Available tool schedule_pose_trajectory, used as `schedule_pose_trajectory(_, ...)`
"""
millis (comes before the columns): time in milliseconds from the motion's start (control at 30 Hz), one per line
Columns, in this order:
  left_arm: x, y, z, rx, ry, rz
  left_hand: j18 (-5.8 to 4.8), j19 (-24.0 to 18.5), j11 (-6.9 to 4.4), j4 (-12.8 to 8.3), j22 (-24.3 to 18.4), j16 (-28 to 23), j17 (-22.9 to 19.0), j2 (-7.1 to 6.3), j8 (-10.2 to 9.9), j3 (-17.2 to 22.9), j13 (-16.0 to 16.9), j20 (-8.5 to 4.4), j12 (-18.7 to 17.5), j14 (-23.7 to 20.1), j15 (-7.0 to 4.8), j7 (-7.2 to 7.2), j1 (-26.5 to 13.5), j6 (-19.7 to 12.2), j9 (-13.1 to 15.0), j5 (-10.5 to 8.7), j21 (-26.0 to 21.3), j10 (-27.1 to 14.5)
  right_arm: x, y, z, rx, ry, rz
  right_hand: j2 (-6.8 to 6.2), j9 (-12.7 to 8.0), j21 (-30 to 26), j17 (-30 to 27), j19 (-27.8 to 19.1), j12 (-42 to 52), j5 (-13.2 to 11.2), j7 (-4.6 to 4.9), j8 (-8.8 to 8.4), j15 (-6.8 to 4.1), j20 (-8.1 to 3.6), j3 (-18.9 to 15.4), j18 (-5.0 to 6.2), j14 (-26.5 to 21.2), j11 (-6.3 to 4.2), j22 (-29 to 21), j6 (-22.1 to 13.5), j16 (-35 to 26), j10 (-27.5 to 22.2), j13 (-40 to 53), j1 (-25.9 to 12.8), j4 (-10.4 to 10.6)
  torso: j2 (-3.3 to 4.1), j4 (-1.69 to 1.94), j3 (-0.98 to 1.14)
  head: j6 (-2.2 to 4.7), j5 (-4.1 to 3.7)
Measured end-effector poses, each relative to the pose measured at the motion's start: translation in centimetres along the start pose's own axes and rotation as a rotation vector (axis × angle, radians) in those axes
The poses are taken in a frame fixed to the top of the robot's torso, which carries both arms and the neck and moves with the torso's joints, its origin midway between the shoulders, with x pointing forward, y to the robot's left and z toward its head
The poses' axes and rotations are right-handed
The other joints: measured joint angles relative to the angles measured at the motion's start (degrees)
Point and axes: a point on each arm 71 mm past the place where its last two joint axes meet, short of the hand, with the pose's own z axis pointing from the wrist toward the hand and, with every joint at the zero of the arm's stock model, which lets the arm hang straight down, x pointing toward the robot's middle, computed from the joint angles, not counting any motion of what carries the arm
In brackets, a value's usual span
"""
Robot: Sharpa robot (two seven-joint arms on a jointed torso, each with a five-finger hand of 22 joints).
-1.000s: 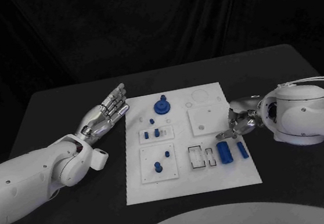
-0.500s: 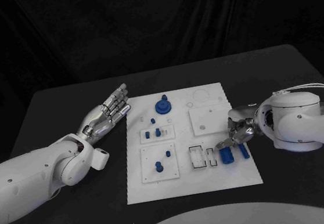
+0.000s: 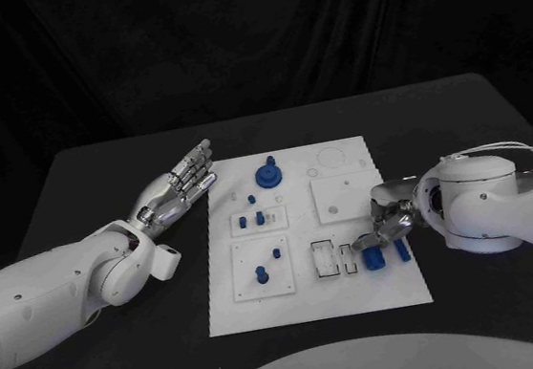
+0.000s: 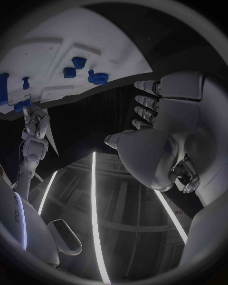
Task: Assemble the parts on the task board
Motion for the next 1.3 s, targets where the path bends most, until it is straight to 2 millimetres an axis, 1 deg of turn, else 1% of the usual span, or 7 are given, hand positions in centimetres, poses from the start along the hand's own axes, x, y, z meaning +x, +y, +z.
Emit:
schedule_pose_trajectory(67,0.0,0.0,0.0,-0.001,0.001,-0.001,0.0,0.0,0.0,0.0,0.0,0.0,0.0,0.04,0.0,0.0,0.0,0.0,0.0,-0.09,0.34,0.21,0.02,0.21,0.0,0.35,0.0,0.0,0.1,0.0,0.1,0.0,0.005,-0.003,0.89,-0.17,0.0,0.0,0.0,0.0,0.92,0.02,-0.6,0.0,0.0,0.37,0.0,0.0,0.0,0.0,0.02,-0.23,0.0,0.0,1.09,-0.06,0.0,0.0,0.0,0.0,0.01)
schedule_pose_trajectory(233,0.0,0.0,-0.1,-0.003,0.002,-0.002,-0.01,-0.01,0.12,0.0,0.0,0.0,0.01,0.61,0.0,0.0,0.01,0.1,0.0,-0.06,0.46,0.62,0.59,0.2,0.0,1.57,0.0,-0.12,0.3,0.1,0.2,0.0,0.018,-0.01,1.26,-0.45,0.0,0.0,0.0,0.0,5.4,0.02,-2.12,0.0,0.0,1.01,0.0,0.0,0.21,0.0,0.02,-0.65,0.21,0.0,4.91,-0.69,0.0,-0.01,0.0,0.0,0.16)
schedule_pose_trajectory(400,0.0,0.1,-0.1,-0.005,0.006,-0.005,-0.01,-0.01,0.41,0.0,0.01,0.0,0.01,0.65,0.0,0.0,0.01,0.41,0.0,0.0,0.83,0.83,1.08,0.41,0.0,2.56,0.0,-0.01,0.3,0.3,0.3,-0.008,0.021,-0.013,1.32,-0.63,-0.4,0.0,0.0,0.0,16.18,0.35,-3.66,0.26,0.0,2.31,0.0,0.0,0.48,0.02,-0.3,-1.1,0.24,0.0,8.13,-3.13,0.0,-0.01,0.0,0.0,0.13)
schedule_pose_trajectory(467,0.0,0.1,-0.1,-0.006,0.007,-0.006,-0.01,-0.01,0.41,-0.08,0.01,0.0,0.02,0.64,0.0,0.32,0.01,0.4,0.0,0.0,0.83,1.07,1.85,0.63,0.05,3.38,0.0,-0.01,0.3,0.4,0.3,-0.011,0.021,-0.014,0.59,-0.8,-0.78,0.0,0.0,0.0,20.85,0.45,-4.19,0.44,0.0,2.23,0.0,0.0,0.56,0.05,-0.39,-1.34,0.3,0.0,9.21,-3.51,0.0,0.0,0.0,0.0,0.09)
schedule_pose_trajectory(733,-0.1,0.1,-0.2,-0.013,0.009,-0.008,-0.01,-0.01,0.41,-0.07,0.01,0.0,0.03,0.89,0.0,0.41,0.01,0.4,0.0,0.0,0.83,1.56,2.21,0.75,0.09,4.41,0.0,0.0,0.3,0.5,0.3,-0.022,0.021,-0.013,-0.58,-0.58,-1.24,-0.01,0.0,0.0,35.0,0.65,-5.15,0.9,0.0,2.43,0.0,0.02,0.96,0.04,-0.81,-1.74,0.12,-0.01,10.66,-3.32,-0.01,0.01,-0.01,0.0,-0.06)
schedule_pose_trajectory(867,-0.1,0.1,-0.3,-0.017,0.009,-0.008,-0.01,-0.01,0.41,-0.07,0.01,0.0,0.04,0.67,0.22,0.41,0.02,0.4,0.0,0.0,0.83,1.74,2.44,0.93,0.13,4.67,0.0,-0.01,0.3,0.4,-0.1,-0.032,0.013,0.004,-0.8,0.27,-1.24,-0.01,0.0,0.0,42.17,0.52,-5.15,0.82,0.0,3.69,0.01,-0.13,0.82,0.04,-1.11,-1.74,0.0,-0.01,10.87,-2.06,-0.01,0.01,-0.01,0.0,0.18)
schedule_pose_trajectory(1300,-0.1,0.2,-0.2,-0.023,0.013,-0.011,-0.01,-0.01,0.41,-0.06,0.07,0.0,0.03,0.8,0.22,0.72,0.02,0.81,0.0,-0.21,1.03,2.67,3.48,1.46,0.21,5.74,0.0,-0.01,-2.5,0.9,-1.1,-0.066,-0.007,0.169,0.5,2.78,-1.9,-0.01,0.0,0.0,41.78,0.52,-3.91,0.5,0.0,4.08,0.01,0.09,0.61,0.03,-1.13,-2.36,0.2,-0.01,9.56,-1.66,-0.06,0.0,-0.01,0.0,0.24)
